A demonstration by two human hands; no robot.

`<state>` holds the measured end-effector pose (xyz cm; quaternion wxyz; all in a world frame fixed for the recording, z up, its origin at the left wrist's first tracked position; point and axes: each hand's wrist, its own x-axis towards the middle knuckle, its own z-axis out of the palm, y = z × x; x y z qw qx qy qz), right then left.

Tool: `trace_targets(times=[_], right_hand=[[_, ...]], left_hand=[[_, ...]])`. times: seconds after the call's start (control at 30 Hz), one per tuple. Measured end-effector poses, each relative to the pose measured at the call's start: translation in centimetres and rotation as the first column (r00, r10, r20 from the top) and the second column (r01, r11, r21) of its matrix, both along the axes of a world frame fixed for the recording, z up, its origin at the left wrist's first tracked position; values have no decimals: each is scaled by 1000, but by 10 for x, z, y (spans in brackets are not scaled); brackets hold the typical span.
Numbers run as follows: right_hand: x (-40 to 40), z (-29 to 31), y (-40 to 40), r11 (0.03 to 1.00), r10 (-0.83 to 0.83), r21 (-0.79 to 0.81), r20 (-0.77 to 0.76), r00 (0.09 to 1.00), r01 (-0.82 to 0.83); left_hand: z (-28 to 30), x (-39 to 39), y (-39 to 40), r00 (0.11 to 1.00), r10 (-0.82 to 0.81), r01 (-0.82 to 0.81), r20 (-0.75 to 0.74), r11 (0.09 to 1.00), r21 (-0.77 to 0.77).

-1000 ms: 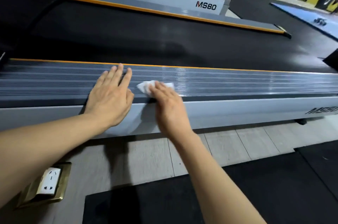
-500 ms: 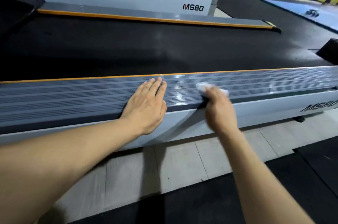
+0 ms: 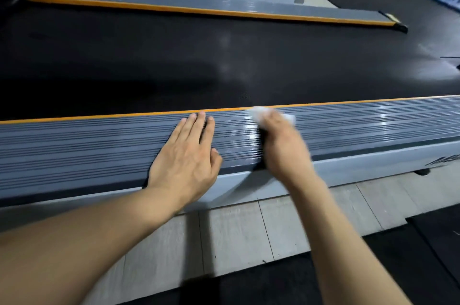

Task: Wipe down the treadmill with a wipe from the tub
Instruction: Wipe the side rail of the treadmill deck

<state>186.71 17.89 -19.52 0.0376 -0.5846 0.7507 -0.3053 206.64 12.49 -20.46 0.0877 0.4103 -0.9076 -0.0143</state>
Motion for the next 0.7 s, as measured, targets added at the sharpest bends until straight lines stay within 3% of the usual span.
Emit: trace_targets(times=[0.07,0.13,0.2,0.27,0.33,0.37,0.43,0.5,0.57,0.63,0.7], right_hand=[[32,-3,-16,928,371,46,-35,928,-370],[23,-3,-27,862,495,132,-22,868,-489],[-19,-3,-33,903,420,114,-29,907,-414],[-77,-4,-33,981,142,150,-104,984,-125],[-116,-3,-30,952,-156,237,-166,974,193],[-115,-2,-31,933,-211,250,-204,956,259],[-81,-3,-36,966,-123,196,-229,966,170],[-29,-12,-47,989,125,98,-172,977,-109],[20,-20,-50,945,321,103,-108,941,-311],[29,-21,-47,929,355,139,-76,932,-342],[-12,-21,-35,963,247,127,-49,968,-239]], left_hand=[[-3,-1,-1,1000,3,-4,-15,1000,-24],[-4,-1,-1,1000,16,-16,-15,1000,-27],[-1,-1,2,1000,24,-24,-3,1000,-16],[1,0,3,1000,31,-31,-4,1000,1],[2,1,3,1000,29,-29,-5,1000,9],[2,1,2,1000,29,-29,3,1000,8],[1,1,1,1000,25,-25,19,1000,1],[2,1,1,999,24,-24,40,1000,5],[3,1,0,999,15,-15,51,1000,2],[4,1,0,998,3,-4,66,1000,2],[5,1,0,997,-5,4,75,1000,4]])
